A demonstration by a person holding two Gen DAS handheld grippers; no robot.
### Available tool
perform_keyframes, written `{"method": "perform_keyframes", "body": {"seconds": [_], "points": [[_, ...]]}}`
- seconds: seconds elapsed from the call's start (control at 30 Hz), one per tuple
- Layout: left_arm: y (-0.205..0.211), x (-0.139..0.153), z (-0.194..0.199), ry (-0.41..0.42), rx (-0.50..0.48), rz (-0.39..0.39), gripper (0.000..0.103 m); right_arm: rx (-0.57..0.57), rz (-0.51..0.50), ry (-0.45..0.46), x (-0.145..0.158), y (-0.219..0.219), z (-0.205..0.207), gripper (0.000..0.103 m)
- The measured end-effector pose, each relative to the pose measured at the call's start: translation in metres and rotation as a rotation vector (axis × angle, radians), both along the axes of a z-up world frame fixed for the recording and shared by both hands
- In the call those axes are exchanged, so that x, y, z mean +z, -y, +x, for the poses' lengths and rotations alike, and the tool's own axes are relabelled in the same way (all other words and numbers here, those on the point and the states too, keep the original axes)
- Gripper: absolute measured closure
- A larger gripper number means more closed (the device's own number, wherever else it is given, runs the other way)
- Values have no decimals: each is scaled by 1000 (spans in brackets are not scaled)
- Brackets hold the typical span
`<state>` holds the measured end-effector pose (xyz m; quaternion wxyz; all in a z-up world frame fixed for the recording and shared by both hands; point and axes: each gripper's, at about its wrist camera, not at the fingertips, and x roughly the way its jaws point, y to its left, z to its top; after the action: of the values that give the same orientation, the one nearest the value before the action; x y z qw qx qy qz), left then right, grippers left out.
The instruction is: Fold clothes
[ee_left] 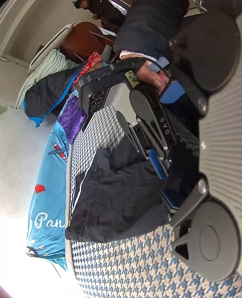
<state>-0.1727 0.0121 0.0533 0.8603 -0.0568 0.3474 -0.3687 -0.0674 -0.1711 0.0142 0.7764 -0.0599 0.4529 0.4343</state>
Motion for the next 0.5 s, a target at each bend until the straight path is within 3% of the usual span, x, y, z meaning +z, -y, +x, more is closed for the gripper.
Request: {"method": "perform_keyframes", "body": {"seconds": [0.1,0.43,0.5], "points": [[3,0,0,3,2,10,2,-63,11,14,5,13,0,78],[46,-11,-4,100,-6,200,2,-301,54,68,24,58,2,76],[58,-15,-5,128,6,244,2,-413,50,75,24,66,10,76]]}}
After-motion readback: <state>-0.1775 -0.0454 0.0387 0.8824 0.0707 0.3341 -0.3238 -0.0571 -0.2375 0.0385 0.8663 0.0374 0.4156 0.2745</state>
